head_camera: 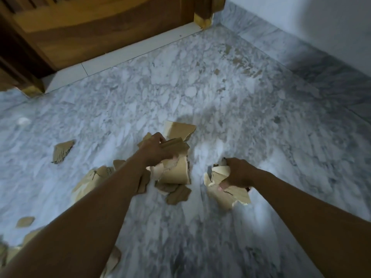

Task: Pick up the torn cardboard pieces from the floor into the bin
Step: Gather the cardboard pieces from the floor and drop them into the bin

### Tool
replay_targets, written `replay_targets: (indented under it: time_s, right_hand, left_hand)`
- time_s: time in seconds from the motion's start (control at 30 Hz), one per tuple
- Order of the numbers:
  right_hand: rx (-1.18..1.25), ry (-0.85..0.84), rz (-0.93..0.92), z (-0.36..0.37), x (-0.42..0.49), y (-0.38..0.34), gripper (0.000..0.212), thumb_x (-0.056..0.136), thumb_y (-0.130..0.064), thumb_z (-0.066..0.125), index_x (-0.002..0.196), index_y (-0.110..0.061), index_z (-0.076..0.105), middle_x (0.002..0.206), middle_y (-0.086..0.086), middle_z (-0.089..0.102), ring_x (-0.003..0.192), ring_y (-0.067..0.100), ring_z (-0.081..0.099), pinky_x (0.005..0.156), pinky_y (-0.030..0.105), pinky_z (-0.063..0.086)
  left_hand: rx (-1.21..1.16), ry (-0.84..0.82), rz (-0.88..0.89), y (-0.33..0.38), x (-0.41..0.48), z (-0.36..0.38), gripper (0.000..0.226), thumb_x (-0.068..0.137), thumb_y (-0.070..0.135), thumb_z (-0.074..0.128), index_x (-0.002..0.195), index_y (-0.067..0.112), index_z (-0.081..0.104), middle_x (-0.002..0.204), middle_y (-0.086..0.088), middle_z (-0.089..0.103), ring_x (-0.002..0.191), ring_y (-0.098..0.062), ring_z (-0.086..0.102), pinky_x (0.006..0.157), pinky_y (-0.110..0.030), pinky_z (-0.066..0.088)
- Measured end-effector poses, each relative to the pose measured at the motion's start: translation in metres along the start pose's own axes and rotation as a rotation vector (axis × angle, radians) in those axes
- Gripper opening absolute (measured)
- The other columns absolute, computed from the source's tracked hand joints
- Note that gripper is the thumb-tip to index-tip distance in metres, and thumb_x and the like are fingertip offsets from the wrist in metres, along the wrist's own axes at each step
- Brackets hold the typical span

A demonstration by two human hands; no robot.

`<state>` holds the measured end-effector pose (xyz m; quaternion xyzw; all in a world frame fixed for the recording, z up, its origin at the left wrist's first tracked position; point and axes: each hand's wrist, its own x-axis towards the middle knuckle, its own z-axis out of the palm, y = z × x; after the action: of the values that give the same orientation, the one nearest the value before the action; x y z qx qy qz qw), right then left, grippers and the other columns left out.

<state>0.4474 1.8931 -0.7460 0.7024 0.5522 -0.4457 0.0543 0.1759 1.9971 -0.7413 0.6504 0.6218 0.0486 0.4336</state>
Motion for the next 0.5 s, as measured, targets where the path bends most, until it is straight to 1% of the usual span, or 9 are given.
replay_targets:
  time_s: [0.07,0.13,0.17,0.2,0.23,0.3,0.37,0.43,0.5]
  right_hand:
    - [0.082,0.017,-0.023,-0.011,0.002,-0.012,0.055,0.061,-0.032,0.094,0.099,-0.033,0.055,0.109,-0.003,0.059,0.095,0.018,0.059,0.066,0.033,0.055]
    - [0.123,0.065,-0.058,-0.024,0.007,-0.031,0.053,0.059,-0.033,0.095,0.093,-0.036,0.053,0.107,-0.003,0.060,0.099,0.021,0.061,0.066,0.032,0.052]
    - [0.161,0.090,-0.072,-0.029,0.011,-0.041,0.055,0.056,-0.032,0.095,0.094,-0.035,0.055,0.108,-0.002,0.061,0.100,0.023,0.063,0.069,0.036,0.056]
    - [0.207,0.106,-0.085,-0.032,0.015,-0.052,0.059,0.053,-0.030,0.096,0.098,-0.032,0.058,0.110,0.000,0.063,0.100,0.024,0.064,0.073,0.043,0.059]
    - [0.246,0.120,-0.091,-0.034,0.020,-0.063,0.064,0.051,-0.028,0.096,0.105,-0.029,0.060,0.111,0.002,0.064,0.100,0.025,0.064,0.077,0.046,0.060]
    - [0.273,0.128,-0.121,-0.032,0.026,-0.084,0.070,0.051,-0.026,0.096,0.112,-0.025,0.062,0.114,0.003,0.065,0.104,0.025,0.063,0.085,0.045,0.058]
    - [0.285,0.099,-0.168,-0.021,0.029,-0.103,0.082,0.046,-0.031,0.095,0.121,-0.025,0.062,0.119,0.001,0.065,0.110,0.025,0.062,0.091,0.046,0.056]
    - [0.210,0.038,-0.193,-0.002,0.033,-0.119,0.091,0.048,-0.034,0.095,0.130,-0.022,0.057,0.127,0.001,0.060,0.115,0.024,0.059,0.091,0.042,0.054]
    - [0.014,-0.016,-0.220,0.023,0.037,-0.128,0.084,0.062,-0.029,0.093,0.134,-0.019,0.052,0.132,0.004,0.053,0.120,0.027,0.054,0.088,0.036,0.048]
  left_hand:
    - [-0.060,0.004,0.010,0.001,-0.007,-0.020,0.051,0.076,0.022,0.084,0.108,0.012,0.046,0.101,-0.009,0.055,0.063,-0.015,0.050,0.045,-0.025,0.041]
    - [-0.099,0.022,0.021,0.002,-0.019,-0.045,0.052,0.077,0.022,0.084,0.113,0.016,0.047,0.100,-0.001,0.057,0.071,-0.013,0.054,0.052,-0.026,0.044]
    - [-0.121,0.055,0.021,-0.001,-0.024,-0.057,0.050,0.077,0.021,0.084,0.114,0.018,0.050,0.097,0.004,0.058,0.076,-0.012,0.057,0.055,-0.025,0.045]
    - [-0.146,0.103,0.020,-0.006,-0.029,-0.070,0.044,0.078,0.018,0.083,0.111,0.017,0.055,0.095,0.006,0.060,0.080,-0.012,0.060,0.059,-0.023,0.046]
    - [-0.178,0.159,0.013,-0.013,-0.033,-0.080,0.035,0.078,0.015,0.083,0.106,0.014,0.063,0.092,0.003,0.064,0.082,-0.013,0.063,0.062,-0.023,0.047]
    - [-0.199,0.250,-0.030,-0.029,-0.041,-0.097,0.023,0.077,0.016,0.082,0.095,0.006,0.072,0.083,-0.010,0.070,0.072,-0.017,0.062,0.064,-0.029,0.046]
    - [-0.188,0.272,-0.048,-0.047,-0.048,-0.105,0.021,0.077,0.018,0.083,0.090,0.006,0.074,0.073,-0.012,0.065,0.064,-0.019,0.056,0.063,-0.035,0.043]
    - [-0.199,0.246,-0.039,-0.064,-0.054,-0.107,0.021,0.075,0.018,0.085,0.090,0.009,0.073,0.071,-0.009,0.063,0.063,-0.019,0.055,0.063,-0.035,0.043]
    - [-0.168,0.218,-0.031,-0.078,-0.057,-0.103,0.025,0.075,0.018,0.086,0.095,0.015,0.071,0.075,-0.006,0.064,0.067,-0.020,0.058,0.065,-0.033,0.045]
